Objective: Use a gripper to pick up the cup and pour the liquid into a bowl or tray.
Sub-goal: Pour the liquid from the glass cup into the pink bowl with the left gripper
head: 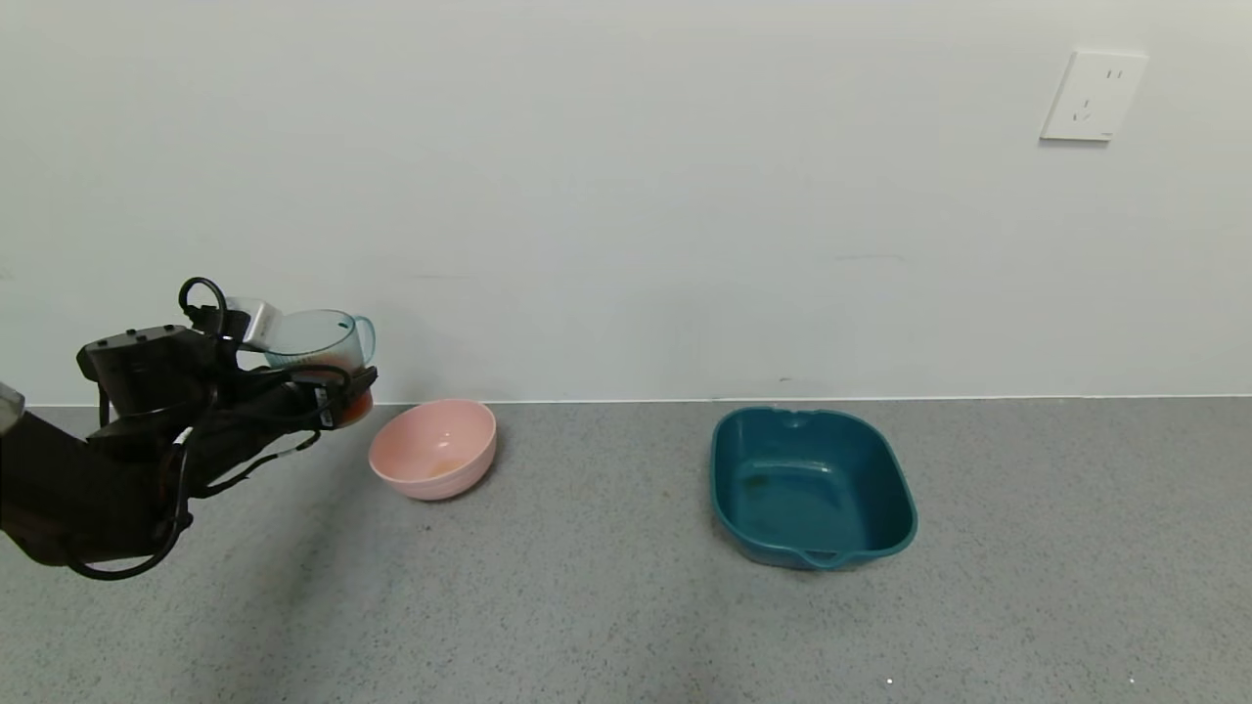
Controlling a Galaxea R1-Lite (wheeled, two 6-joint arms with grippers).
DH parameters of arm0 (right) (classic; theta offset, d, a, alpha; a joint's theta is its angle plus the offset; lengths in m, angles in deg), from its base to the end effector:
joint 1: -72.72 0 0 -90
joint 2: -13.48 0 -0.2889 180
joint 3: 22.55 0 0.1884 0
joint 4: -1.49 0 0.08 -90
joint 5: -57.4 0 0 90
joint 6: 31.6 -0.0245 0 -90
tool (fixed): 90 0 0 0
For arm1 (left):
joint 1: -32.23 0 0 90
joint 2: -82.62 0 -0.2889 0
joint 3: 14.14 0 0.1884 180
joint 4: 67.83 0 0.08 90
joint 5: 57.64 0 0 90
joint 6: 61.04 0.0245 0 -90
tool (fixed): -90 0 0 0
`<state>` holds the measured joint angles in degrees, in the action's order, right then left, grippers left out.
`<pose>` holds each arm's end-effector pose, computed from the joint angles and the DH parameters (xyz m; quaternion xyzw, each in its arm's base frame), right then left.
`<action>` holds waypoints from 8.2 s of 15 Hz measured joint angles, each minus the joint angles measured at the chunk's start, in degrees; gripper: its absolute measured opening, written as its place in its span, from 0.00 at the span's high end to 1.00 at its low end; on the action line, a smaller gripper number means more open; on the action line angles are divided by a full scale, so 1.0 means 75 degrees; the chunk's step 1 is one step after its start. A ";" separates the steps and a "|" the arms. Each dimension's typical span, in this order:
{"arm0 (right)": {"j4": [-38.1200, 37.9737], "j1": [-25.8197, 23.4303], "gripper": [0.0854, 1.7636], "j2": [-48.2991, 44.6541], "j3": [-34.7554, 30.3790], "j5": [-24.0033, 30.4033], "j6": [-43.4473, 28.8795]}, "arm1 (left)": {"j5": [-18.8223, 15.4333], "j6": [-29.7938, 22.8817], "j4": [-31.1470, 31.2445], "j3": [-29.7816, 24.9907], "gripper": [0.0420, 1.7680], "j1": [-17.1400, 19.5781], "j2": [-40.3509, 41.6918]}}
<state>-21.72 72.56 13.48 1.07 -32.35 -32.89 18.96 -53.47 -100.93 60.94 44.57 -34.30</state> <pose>-0.0118 0.0001 0.0762 0.0112 -0.0036 0.0008 0.9999 0.3664 0.0743 0.1161 0.0489 0.0735 -0.0141 0.9960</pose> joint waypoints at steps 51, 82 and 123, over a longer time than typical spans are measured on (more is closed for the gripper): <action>0.0000 0.0003 0.03 0.0003 0.0000 0.0000 -0.0003 | 0.0078 0.4211 0.0023 -0.0050 0.26 0.0078 -0.0398; 0.0000 0.0000 0.03 0.0000 0.0000 -0.0003 -0.0003 | 0.0990 0.7067 0.0008 -0.0335 0.26 -0.0312 -0.0299; 0.0000 0.0000 0.03 0.0000 0.0000 0.0000 0.0000 | 0.2410 1.0141 0.0018 -0.0190 0.26 -0.0907 0.0021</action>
<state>-21.72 72.56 13.48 1.07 -32.35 -32.89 37.04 22.58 -100.80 59.51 37.77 -34.14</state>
